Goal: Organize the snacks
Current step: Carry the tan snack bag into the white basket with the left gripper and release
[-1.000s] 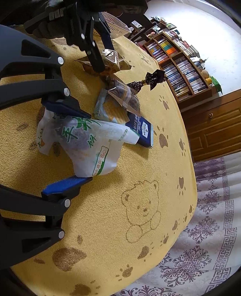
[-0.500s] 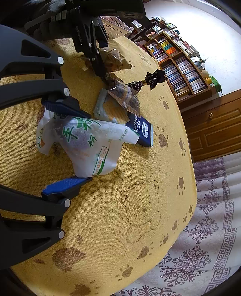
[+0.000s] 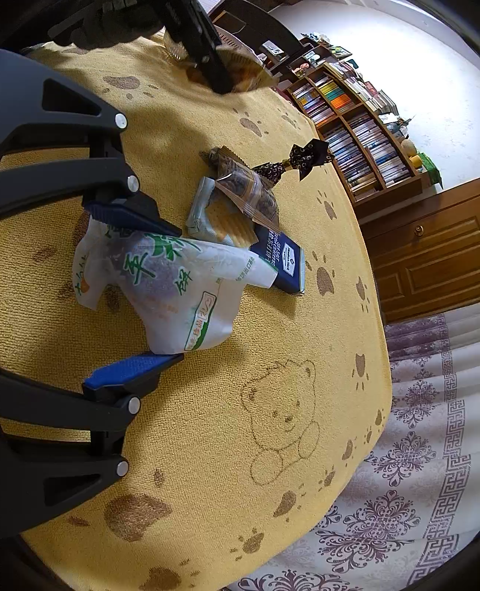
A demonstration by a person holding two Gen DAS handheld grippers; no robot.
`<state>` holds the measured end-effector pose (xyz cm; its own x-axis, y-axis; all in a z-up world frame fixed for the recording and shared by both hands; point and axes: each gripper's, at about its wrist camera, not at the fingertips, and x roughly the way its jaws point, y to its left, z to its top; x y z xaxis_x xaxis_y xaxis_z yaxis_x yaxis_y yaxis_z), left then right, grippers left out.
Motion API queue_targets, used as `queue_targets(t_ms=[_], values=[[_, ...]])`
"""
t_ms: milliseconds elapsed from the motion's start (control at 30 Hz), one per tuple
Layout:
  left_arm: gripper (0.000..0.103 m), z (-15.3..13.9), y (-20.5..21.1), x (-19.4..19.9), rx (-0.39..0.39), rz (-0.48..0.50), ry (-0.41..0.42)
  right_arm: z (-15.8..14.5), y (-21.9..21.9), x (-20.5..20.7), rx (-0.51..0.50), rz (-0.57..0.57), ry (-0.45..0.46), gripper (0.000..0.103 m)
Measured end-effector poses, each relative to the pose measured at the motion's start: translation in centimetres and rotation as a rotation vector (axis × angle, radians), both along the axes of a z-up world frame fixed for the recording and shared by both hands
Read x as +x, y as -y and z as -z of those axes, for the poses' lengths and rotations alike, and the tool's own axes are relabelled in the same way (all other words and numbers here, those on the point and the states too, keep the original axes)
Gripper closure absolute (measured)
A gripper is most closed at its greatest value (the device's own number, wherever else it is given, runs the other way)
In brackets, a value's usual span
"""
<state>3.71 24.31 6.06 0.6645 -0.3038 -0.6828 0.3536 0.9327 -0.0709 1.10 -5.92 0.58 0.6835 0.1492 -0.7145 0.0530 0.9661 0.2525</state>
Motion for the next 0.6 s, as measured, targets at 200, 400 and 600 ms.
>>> queue_targets(t_ms=[200, 400, 600], values=[[0.029, -2.1, -2.3, -1.2, -0.016, -0.049, 0.052, 0.0, 0.0, 0.0, -0.001, 0.0, 0.0, 0.042], [0.029, -4.2, -5.5, -2.2, -0.024, -0.128, 0.114, 0.0, 0.0, 0.0, 0.0, 0.001, 0.001, 0.043], [0.029, -5.8, -9.4, -2.9, -0.026, -0.225, 0.162, 0.0, 0.0, 0.0, -0.001, 0.0, 0.001, 0.043]])
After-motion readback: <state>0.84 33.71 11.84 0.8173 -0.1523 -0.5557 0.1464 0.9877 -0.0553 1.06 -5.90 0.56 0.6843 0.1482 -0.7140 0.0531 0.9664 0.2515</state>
